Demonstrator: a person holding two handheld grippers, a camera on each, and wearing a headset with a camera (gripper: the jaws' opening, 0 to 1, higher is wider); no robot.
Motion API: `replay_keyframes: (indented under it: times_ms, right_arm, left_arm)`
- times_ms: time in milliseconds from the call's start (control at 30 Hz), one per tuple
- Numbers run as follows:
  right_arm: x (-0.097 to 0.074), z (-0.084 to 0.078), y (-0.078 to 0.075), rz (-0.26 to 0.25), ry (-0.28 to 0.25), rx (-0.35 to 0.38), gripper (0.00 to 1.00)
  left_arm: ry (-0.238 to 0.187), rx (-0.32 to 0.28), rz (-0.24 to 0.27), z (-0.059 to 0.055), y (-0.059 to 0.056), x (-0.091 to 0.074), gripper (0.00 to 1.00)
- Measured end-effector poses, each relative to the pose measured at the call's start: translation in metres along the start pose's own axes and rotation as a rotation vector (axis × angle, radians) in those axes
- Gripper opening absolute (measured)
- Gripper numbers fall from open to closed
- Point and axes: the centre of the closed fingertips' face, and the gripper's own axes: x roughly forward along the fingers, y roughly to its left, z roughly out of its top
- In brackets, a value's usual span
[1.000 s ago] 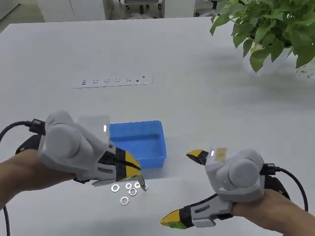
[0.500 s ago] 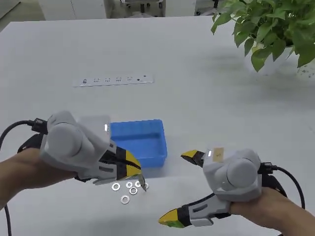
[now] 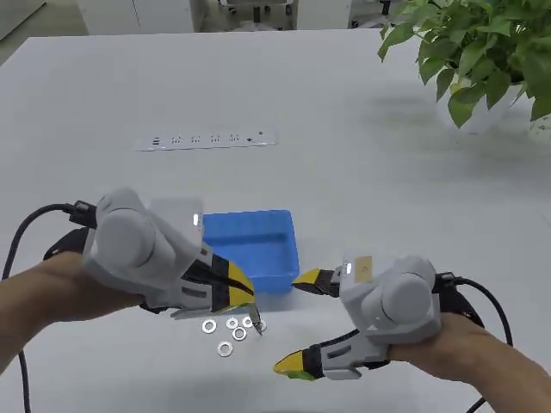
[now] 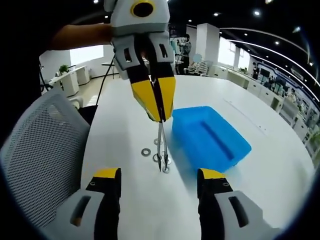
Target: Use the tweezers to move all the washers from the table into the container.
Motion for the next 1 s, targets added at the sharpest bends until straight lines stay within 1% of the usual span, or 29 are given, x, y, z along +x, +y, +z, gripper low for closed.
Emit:
replay_keyframes:
  times_ms: [333, 433, 600, 867, 933, 1000]
  right_arm:
    - [0.017, 0.001, 0.001, 0.05, 0.03, -0.078, 0.41]
    - [0.021, 0.001, 0.0, 0.055, 0.037, -0.091, 0.37]
    - [0.028, 0.0, 0.001, 0.078, 0.051, -0.112, 0.32]
    - [0.036, 0.001, -0.001, 0.093, 0.063, -0.132, 0.25]
    - [0.038, 0.0, -0.002, 0.09, 0.072, -0.142, 0.22]
    - [0.039, 0.0, -0.003, 0.088, 0.083, -0.137, 0.21]
  left_arm:
    - [0.0, 0.0, -0.011, 0.001, -0.001, 0.002, 0.05]
    - [0.0, 0.003, -0.014, 0.002, 0.0, 0.003, 0.05]
    - [0.001, 0.01, -0.019, 0.003, -0.001, 0.005, 0.05]
    - [0.009, 0.02, -0.026, 0.002, -0.002, 0.005, 0.05]
    - [0.009, 0.019, -0.028, 0.002, -0.002, 0.006, 0.05]
    - [0.01, 0.02, -0.028, 0.002, -0.003, 0.006, 0.05]
